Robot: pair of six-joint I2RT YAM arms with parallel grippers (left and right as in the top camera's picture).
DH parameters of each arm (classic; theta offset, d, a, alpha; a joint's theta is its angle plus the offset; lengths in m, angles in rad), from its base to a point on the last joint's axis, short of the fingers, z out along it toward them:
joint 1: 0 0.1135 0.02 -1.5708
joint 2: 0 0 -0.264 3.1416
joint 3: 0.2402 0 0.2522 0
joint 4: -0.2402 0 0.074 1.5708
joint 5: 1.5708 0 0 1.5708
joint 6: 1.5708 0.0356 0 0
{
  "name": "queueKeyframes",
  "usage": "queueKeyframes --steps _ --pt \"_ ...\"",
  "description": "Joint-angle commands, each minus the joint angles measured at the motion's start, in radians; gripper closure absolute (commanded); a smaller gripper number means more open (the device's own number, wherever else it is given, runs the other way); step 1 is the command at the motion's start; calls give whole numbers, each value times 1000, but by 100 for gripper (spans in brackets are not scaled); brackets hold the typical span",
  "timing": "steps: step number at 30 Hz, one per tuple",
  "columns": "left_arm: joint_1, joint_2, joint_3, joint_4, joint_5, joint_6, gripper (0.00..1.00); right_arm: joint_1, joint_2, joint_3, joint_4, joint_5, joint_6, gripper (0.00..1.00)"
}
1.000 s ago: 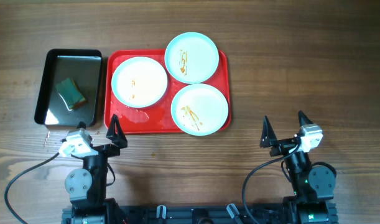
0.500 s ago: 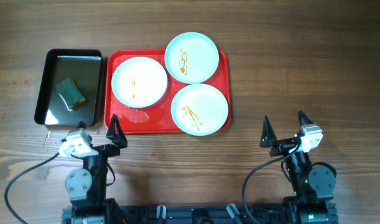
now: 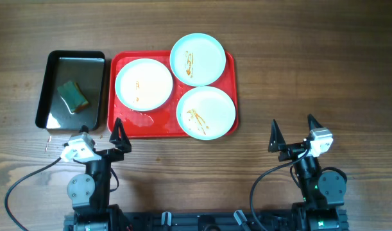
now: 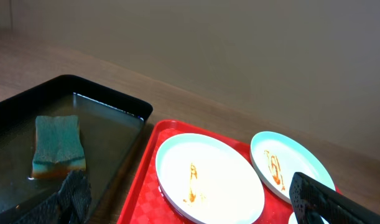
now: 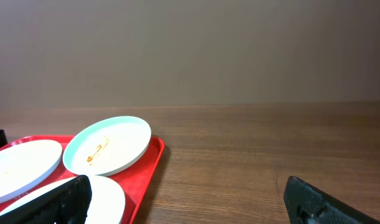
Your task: Clean dirty plates on tray and stack at the side
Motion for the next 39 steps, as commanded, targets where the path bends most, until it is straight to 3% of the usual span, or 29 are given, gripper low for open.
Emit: queueKeyframes --steps 1,8,11,15,19,25,28,33,37,39 --pt "5 -7 -10 3 -17 13 0 -4 -9 -2 12 44 -55 0" --pt "5 -7 -10 4 -21 13 0 -4 -5 -2 6 102 -90 0" --pt "5 -7 -10 20 -13 13 0 -4 -5 -2 61 83 -13 0" --pt "5 -7 2 129 90 5 0 -4 -2 -1 270 117 -16 0" --pt "5 24 138 -4 92 6 0 -4 -2 10 401 124 -16 0" --pt "5 341 431 -164 92 6 0 -4 54 97 402 123 -16 0" --pt "5 541 604 -278 92 6 0 -4 143 156 401 118 -16 0" --pt "5 865 954 -543 96 6 0 -4 515 385 387 83 -42 0" --pt "5 1093 1201 -807 118 6 0 -4 874 680 200 -75 -41 0" --pt "5 1159 1249 -851 200 13 0 -4 987 799 83 -152 -41 0"
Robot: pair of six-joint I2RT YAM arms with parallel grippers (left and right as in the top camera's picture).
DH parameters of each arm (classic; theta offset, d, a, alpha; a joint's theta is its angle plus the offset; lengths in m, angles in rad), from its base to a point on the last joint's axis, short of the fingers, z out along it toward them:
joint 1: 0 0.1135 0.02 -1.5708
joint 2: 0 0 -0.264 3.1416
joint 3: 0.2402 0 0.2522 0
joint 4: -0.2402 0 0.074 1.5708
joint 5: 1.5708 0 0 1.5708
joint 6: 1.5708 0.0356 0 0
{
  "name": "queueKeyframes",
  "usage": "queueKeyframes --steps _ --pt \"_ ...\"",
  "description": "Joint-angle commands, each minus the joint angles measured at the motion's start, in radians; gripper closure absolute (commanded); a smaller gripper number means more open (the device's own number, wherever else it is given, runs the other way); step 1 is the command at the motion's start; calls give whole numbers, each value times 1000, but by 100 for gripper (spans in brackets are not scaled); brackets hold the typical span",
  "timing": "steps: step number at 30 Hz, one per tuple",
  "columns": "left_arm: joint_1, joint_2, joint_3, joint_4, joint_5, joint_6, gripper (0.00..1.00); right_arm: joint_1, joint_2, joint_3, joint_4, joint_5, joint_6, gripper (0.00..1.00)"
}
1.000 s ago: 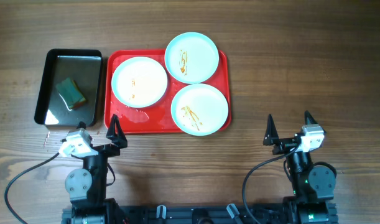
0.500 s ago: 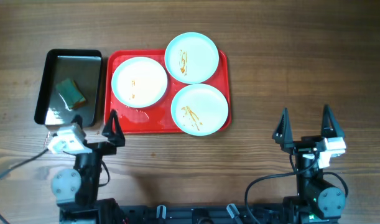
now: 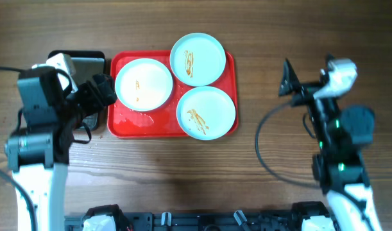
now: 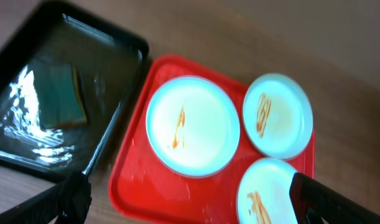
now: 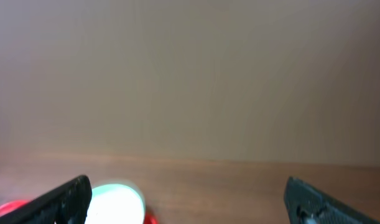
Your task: Clean dirty plates on tray and stack at the side
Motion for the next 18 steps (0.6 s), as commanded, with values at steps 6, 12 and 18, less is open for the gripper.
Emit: queueKeyframes --steps 6,12,18 --pt "5 210 88 -39 156 13 0 -2 465 407 -372 -356 32 0" --pt "5 223 88 -34 150 13 0 -2 590 409 -410 -537 33 0" --pt "45 375 272 -275 -75 -131 1 88 613 599 -649 -329 19 1"
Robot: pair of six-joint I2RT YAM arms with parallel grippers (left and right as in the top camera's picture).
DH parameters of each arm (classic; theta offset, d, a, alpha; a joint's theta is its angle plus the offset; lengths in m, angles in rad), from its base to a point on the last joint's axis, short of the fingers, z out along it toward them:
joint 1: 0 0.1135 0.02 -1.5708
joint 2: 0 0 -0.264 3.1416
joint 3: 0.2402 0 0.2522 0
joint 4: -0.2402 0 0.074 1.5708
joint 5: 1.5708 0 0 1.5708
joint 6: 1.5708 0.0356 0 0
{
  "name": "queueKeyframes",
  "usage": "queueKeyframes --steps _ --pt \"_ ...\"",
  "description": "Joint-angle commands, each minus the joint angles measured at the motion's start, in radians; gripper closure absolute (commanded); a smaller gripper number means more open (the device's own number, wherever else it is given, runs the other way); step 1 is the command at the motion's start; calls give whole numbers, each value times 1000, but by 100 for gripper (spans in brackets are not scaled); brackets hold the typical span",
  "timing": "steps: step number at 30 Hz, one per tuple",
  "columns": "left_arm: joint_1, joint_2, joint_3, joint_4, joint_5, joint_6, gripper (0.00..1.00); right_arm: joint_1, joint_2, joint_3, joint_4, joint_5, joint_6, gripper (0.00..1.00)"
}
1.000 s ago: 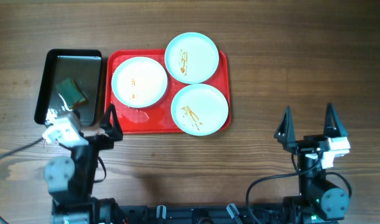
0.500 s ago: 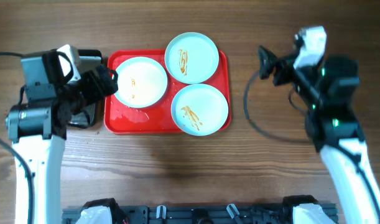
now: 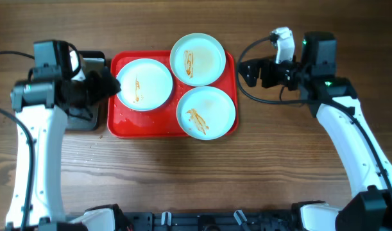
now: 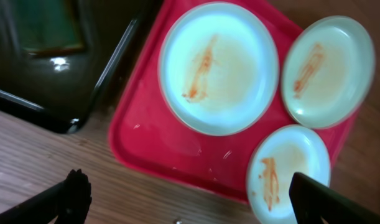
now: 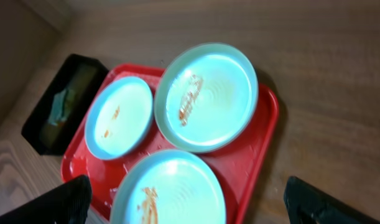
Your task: Clean dirty plates on tray and stack at the side
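Three pale blue plates smeared with orange sauce lie on the red tray: a left plate, a far plate and a near-right plate. My left gripper hangs open over the tray's left edge, nothing between its fingers. The left wrist view shows the left plate, far plate and near-right plate below it. My right gripper hangs open just right of the tray, empty, looking down on the far plate and near-right plate.
A black pan of water holding a green sponge stands left of the tray, mostly hidden under my left arm in the overhead view. Bare wooden table lies right of and in front of the tray.
My right gripper has moved left, close to the tray's right edge, and tilted down onto the plates. The left gripper has shifted slightly over the tray's left edge. Both stay open.
Both arms first sat low at the table's front edge, open. Then they were raised, the left between pan and tray, the right well to the right of the tray. Now both hang beside the tray. The plates have not moved.
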Motion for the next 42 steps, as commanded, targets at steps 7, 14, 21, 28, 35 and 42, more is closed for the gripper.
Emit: queueKeyframes --steps 7,14,21,28,35,42 --pt "186 238 188 -120 -276 -105 2 122 215 344 -235 135 -42 1" --pt "211 484 188 133 -313 9 8 145 308 343 -106 96 205 9" --pt "212 638 188 303 -319 7 9 179 309 339 -110 153 205 13" --pt "212 730 188 359 -307 3 27 179 309 336 -114 153 206 16" --pt "209 736 187 310 -300 -4 48 179 309 336 -114 171 208 19" --pt "210 736 187 243 -233 -40 31 179 309 336 -115 171 209 19"
